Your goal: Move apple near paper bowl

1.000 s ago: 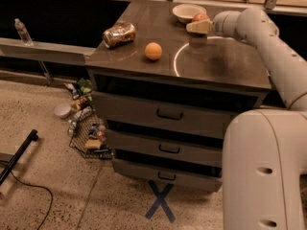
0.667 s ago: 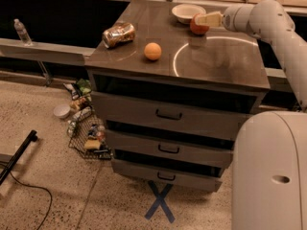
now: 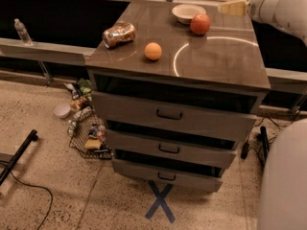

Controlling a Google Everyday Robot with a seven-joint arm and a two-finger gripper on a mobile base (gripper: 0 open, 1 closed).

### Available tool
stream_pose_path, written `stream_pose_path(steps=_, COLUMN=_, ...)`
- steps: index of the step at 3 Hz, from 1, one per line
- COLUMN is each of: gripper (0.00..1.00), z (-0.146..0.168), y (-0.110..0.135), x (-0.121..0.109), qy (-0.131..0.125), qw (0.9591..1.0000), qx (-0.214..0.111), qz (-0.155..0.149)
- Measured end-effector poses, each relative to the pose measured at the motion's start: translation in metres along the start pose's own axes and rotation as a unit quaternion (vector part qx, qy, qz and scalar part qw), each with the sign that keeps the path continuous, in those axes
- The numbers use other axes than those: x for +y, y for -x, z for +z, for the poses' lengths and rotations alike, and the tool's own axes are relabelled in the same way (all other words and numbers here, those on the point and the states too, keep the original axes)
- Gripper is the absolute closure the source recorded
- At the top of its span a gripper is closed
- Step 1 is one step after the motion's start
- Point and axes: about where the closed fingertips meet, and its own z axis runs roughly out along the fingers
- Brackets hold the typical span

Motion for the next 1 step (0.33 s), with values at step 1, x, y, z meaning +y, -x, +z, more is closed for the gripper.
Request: stream_pose_path(steps=1, gripper=0.00, z=-0.0055, y=0.0033, x=-0.0044, qy=-0.013, qw=0.9999, qx=-0.007, qz=-0.002)
